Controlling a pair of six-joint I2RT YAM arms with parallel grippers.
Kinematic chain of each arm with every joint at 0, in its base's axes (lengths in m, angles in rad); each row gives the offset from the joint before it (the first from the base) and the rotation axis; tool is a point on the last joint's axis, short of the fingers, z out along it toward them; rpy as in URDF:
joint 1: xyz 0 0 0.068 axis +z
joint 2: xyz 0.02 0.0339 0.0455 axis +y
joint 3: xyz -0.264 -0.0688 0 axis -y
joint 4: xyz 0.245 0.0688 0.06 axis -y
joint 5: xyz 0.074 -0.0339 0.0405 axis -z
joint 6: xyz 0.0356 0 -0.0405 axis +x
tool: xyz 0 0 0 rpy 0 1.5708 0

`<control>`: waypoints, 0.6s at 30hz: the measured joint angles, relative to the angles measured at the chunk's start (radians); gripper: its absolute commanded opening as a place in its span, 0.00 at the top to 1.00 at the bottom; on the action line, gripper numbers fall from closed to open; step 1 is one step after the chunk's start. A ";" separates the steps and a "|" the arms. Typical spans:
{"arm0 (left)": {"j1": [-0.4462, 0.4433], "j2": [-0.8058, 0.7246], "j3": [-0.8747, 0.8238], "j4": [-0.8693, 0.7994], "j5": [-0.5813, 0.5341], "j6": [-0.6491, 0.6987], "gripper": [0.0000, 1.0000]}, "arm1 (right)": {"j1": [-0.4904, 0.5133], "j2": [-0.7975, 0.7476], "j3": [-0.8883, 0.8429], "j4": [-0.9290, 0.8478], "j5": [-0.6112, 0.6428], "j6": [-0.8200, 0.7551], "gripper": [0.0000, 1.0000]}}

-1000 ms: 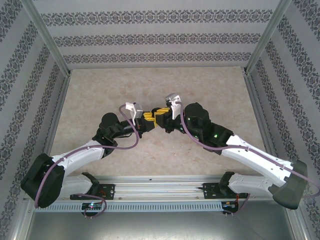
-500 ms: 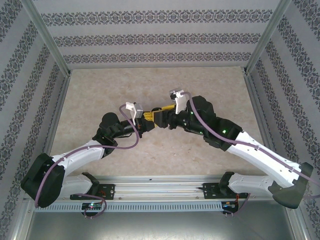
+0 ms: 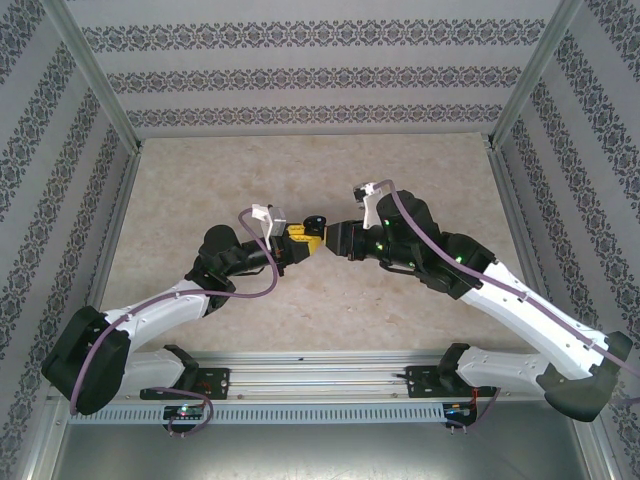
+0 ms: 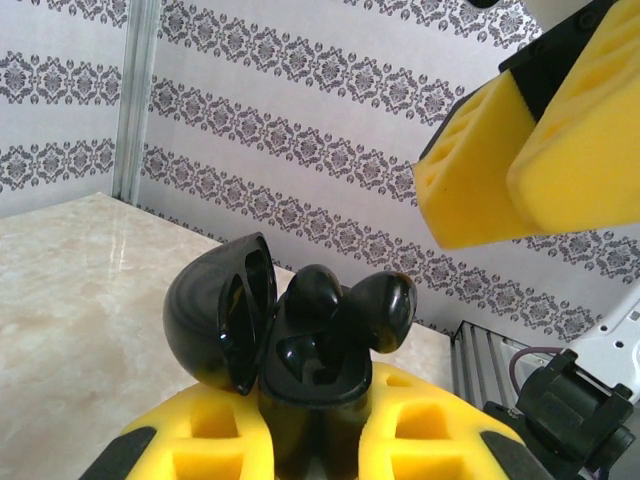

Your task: Insert the wireless bluetooth earbuds into the charging case

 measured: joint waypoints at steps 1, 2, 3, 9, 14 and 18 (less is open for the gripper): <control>0.000 0.000 0.000 0.000 0.002 0.000 1.00 | 0.000 0.001 0.000 -0.002 -0.007 0.006 0.65; 0.000 0.000 0.000 0.000 0.003 -0.001 1.00 | 0.000 0.004 0.000 -0.001 -0.013 0.011 0.65; 0.000 0.000 0.000 0.000 0.004 -0.002 1.00 | 0.000 0.008 0.000 0.000 -0.020 0.016 0.65; 0.000 0.000 0.001 0.000 0.014 -0.003 1.00 | -0.013 0.080 0.005 -0.002 -0.060 0.030 0.65; 0.002 0.003 0.002 -0.004 0.008 -0.003 1.00 | -0.019 0.105 0.024 -0.012 -0.077 0.033 0.66; 0.002 0.003 0.002 -0.004 -0.002 -0.003 1.00 | -0.024 0.120 0.040 -0.021 -0.089 0.037 0.67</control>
